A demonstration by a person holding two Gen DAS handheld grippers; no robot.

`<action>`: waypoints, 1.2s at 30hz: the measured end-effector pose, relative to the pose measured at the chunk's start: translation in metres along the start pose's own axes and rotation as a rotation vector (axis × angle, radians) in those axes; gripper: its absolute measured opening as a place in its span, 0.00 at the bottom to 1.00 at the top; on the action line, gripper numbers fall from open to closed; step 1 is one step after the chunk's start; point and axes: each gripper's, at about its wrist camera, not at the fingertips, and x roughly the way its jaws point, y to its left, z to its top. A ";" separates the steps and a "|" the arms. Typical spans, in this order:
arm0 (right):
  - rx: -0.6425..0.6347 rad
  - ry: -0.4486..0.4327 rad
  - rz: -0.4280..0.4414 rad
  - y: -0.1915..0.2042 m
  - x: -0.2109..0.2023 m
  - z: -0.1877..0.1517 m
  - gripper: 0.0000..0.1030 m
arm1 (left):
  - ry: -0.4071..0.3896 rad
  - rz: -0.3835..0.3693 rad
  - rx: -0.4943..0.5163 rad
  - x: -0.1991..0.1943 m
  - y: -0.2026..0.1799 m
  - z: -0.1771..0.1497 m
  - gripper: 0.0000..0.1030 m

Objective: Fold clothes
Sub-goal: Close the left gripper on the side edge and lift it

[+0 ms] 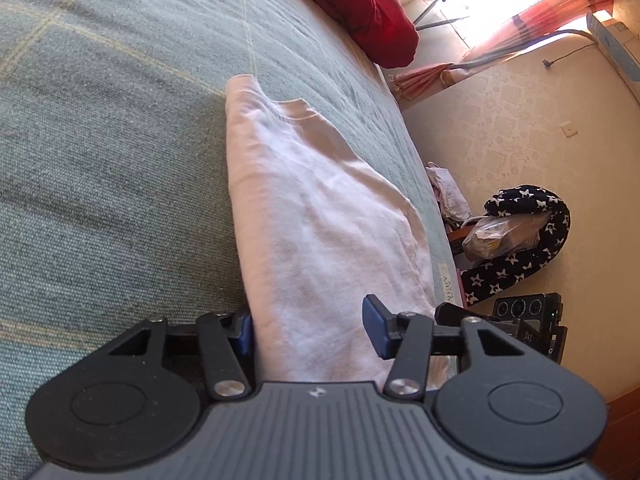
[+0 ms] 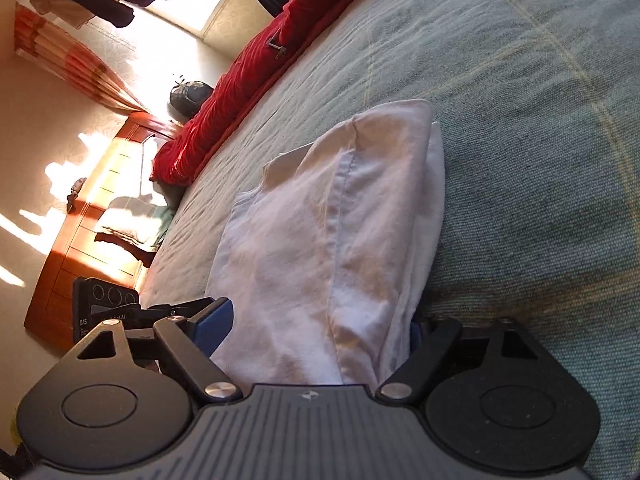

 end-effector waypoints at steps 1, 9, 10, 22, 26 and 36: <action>0.010 0.002 -0.006 -0.002 0.000 0.001 0.76 | -0.002 0.009 0.005 0.000 -0.002 0.000 0.49; -0.065 -0.032 -0.138 0.012 -0.004 -0.008 0.42 | -0.028 0.063 0.049 -0.006 -0.011 -0.005 0.41; -0.095 -0.039 -0.161 0.017 -0.004 -0.010 0.41 | -0.031 0.075 0.060 -0.007 -0.013 -0.005 0.38; -0.274 -0.087 -0.182 0.089 -0.013 -0.015 0.40 | -0.083 0.036 0.141 -0.034 -0.034 -0.004 0.21; -0.317 -0.061 -0.188 0.107 -0.006 -0.017 0.39 | -0.104 0.068 0.182 -0.048 -0.040 -0.005 0.18; -0.358 -0.034 -0.128 0.149 0.020 -0.019 0.38 | -0.184 0.105 0.204 -0.108 -0.036 -0.003 0.17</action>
